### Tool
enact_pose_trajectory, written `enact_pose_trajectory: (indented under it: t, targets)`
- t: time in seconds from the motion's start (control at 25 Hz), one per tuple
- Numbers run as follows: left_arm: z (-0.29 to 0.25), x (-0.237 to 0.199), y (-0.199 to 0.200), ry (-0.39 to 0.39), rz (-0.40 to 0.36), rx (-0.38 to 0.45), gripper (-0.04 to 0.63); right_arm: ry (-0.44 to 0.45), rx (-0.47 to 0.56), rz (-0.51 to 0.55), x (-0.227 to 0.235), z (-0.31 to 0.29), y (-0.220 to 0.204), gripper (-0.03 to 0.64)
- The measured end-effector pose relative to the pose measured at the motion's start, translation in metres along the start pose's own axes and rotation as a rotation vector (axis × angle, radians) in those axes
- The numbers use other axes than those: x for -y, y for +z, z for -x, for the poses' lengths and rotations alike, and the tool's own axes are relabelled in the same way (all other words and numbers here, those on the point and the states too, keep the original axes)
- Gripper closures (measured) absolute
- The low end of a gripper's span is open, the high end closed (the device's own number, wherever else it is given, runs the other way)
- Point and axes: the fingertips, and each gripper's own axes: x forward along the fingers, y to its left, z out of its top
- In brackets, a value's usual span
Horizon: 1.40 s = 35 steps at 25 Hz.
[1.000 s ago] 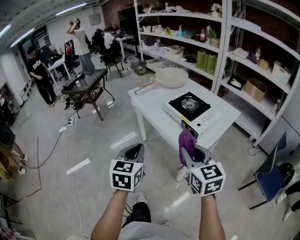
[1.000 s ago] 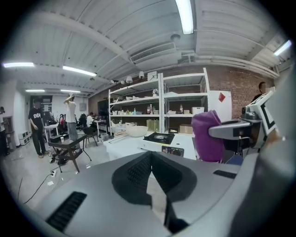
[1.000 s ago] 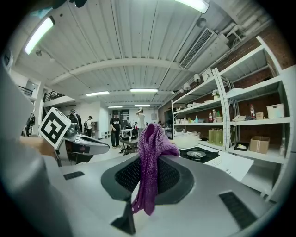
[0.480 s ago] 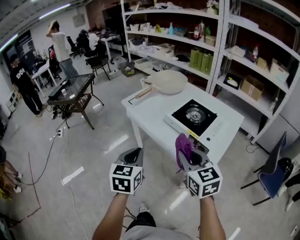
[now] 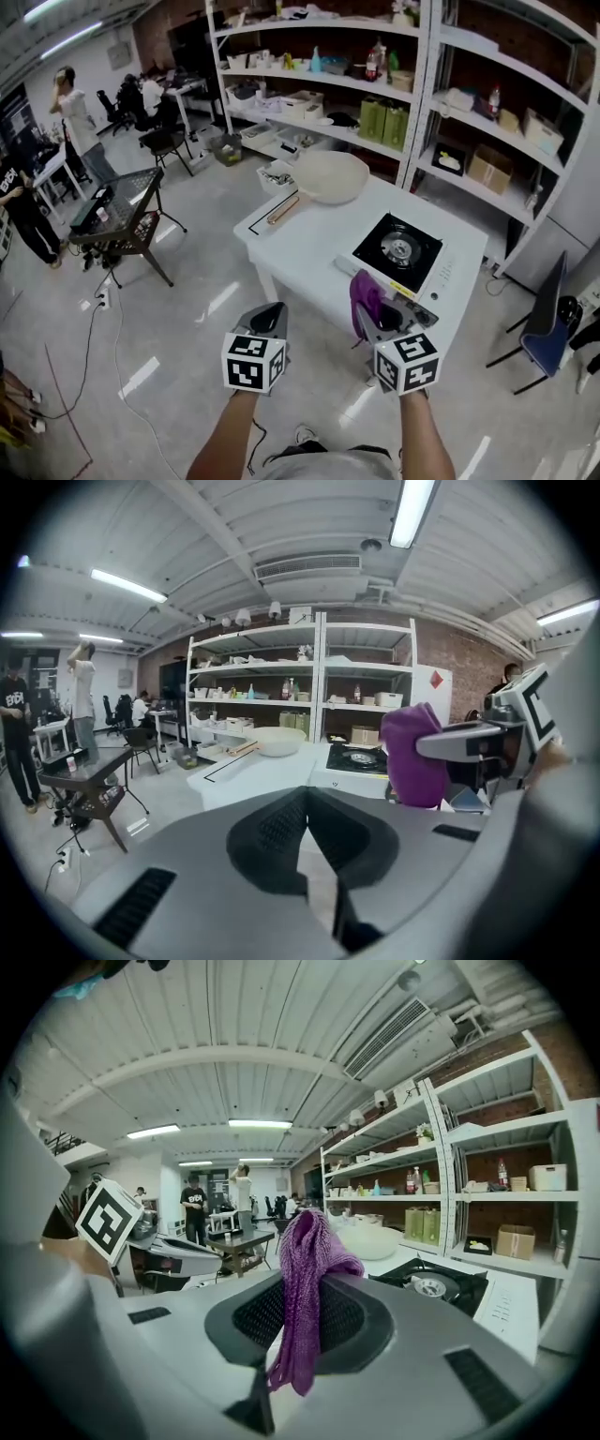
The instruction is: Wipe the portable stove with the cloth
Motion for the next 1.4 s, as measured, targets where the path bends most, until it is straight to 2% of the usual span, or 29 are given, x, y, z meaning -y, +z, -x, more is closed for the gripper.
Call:
enact_pose_trajectory:
  t: [0.32,0.6,0.8,1.4]
  targets:
    - [-0.04,-0.006,0.014,-0.11,-0.053,-0.004,0.591,-0.087,0.013,-0.012,0.017,-0.025,0.01,0.554]
    - [-0.083,0.0,0.024,-0.188,-0.101,-0.014,0.591,-0.169,0.033,-0.045,0.055,-0.037,0.01,0.554]
    - [-0.128,0.005,0.039,-0.24,-0.124,-0.018,0.591,-0.233,0.045,-0.06,0.094,-0.049,0.014,0.554]
    - [-0.274,0.054,0.09,-0.423,-0.207,-0.043,0.591,-0.411,0.057,-0.13,0.224,-0.067,0.026,0.554]
